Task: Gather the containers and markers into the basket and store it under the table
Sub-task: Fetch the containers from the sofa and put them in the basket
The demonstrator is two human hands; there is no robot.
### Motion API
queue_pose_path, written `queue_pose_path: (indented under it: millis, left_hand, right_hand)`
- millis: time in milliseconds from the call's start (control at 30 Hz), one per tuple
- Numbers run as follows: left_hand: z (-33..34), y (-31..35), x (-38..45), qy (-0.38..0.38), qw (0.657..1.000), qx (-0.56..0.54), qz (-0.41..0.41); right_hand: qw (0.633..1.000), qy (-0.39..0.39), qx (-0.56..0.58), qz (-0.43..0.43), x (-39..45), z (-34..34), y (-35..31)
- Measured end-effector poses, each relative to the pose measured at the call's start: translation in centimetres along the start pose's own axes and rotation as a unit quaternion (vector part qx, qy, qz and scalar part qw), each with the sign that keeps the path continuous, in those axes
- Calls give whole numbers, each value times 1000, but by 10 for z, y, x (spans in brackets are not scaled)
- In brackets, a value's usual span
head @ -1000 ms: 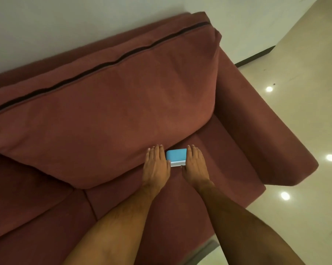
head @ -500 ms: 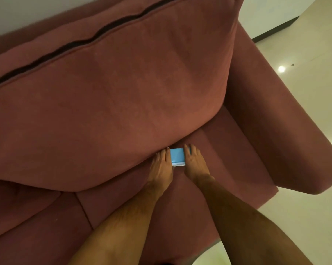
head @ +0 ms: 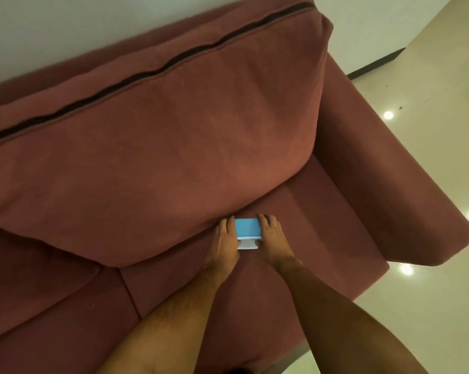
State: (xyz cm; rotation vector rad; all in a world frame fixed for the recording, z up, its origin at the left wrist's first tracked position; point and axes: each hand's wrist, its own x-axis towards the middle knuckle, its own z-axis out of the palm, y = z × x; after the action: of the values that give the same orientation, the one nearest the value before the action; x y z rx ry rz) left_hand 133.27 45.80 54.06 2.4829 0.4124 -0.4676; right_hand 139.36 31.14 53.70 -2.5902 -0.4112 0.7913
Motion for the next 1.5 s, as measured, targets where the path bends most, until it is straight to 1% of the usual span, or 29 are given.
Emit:
queue_pose_path:
  millis: [100, 233, 400, 467, 567, 733, 800, 1000, 1067, 1167, 1233, 1300, 1500]
  left_hand:
    - [-13, -7, -18, 9, 995, -88, -34]
    - [-28, -22, -45, 36, 977, -199, -67]
    - [-43, -44, -91, 86, 940, -305, -129]
    - [-51, -55, -113, 105, 921, -349, -136]
    - [-66, -80, -154, 129, 903, -387, -136]
    - [-101, -140, -230, 151, 887, -422, -113]
    - [-117, -167, -262, 166, 886, -420, -107]
    - [-163, -237, -353, 200, 885, -392, -150]
    - [-166, -247, -365, 202, 882, -394, -158]
    - [-175, -268, -390, 212, 880, -390, -166]
    - [-175, -282, -405, 222, 877, -388, -173]
    - [-177, -291, -418, 225, 877, -388, -173]
    - [-163, -324, -465, 226, 883, -376, -166]
  right_hand:
    - [995, 14, 99, 25, -19, 1, -13]
    - [979, 30, 202, 26, -48, 7, -30]
    - [940, 72, 332, 43, -92, 22, -67]
    - [922, 87, 375, 39, -111, 31, -87]
    - [910, 104, 401, 23, -146, 48, -126]
    - [897, 119, 425, 13, -206, 89, -201]
    - [892, 117, 437, 13, -228, 108, -234]
    - [893, 112, 436, -9, -290, 160, -326]
    - [892, 115, 437, -12, -296, 168, -336]
    - [904, 101, 415, -14, -304, 185, -356]
    - [906, 86, 413, -27, -308, 197, -364]
    - [907, 88, 411, -40, -314, 207, -372]
    - [907, 78, 412, -39, -349, 248, -383]
